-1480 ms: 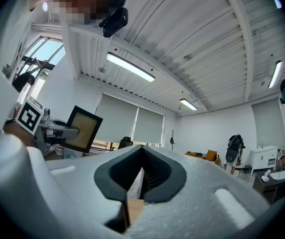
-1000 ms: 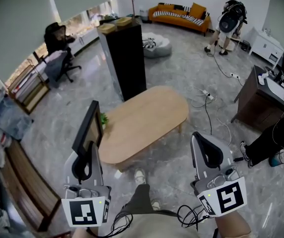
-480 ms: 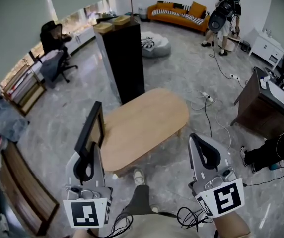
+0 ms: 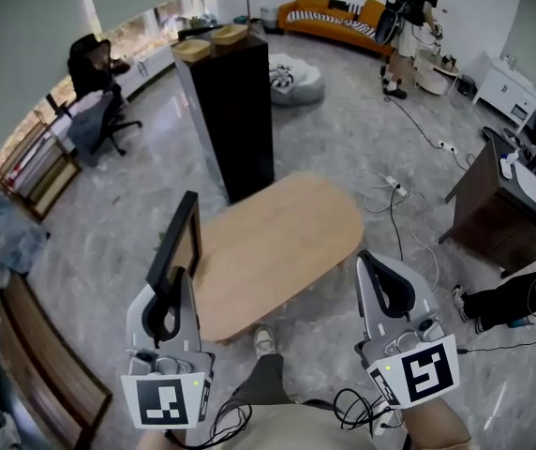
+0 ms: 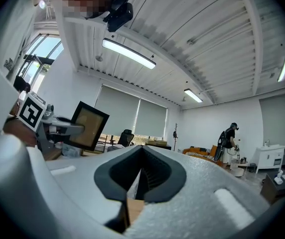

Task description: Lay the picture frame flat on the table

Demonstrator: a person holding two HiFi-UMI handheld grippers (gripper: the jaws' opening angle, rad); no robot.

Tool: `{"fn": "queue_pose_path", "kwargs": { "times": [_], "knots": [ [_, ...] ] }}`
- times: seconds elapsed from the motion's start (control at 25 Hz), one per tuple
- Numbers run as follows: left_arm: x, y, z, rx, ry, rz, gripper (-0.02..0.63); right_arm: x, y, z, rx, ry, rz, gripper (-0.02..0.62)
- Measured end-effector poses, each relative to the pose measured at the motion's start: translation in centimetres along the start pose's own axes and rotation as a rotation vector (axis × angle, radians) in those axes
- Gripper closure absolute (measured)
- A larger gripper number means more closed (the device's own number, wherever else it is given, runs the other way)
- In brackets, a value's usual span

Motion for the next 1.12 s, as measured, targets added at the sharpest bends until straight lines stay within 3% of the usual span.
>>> {"fn": "queue_pose_path", "kwargs": {
  "times": [0.6, 1.12],
  "knots": [
    [11.5, 3.9, 5.5, -0.031, 0.078, 0.05, 0.574, 13.8, 1.8, -2.4, 0.002, 0.003, 0.061, 0.594],
    [16.4, 5.5, 5.9, -0.043, 0.086, 0.082, 0.574, 18.4, 2.8, -5.8, 0.005, 0.007, 0.079, 0.594]
  ]
}}
Point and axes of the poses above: the fingertips, and each gripper's own axes: x forward along the fingers, z to its left, y out of its underside, the point moved 4 cm from there along -x, backward along the fingers, and after that the axes turned 7 degrees about x, right-handed, at the moved point
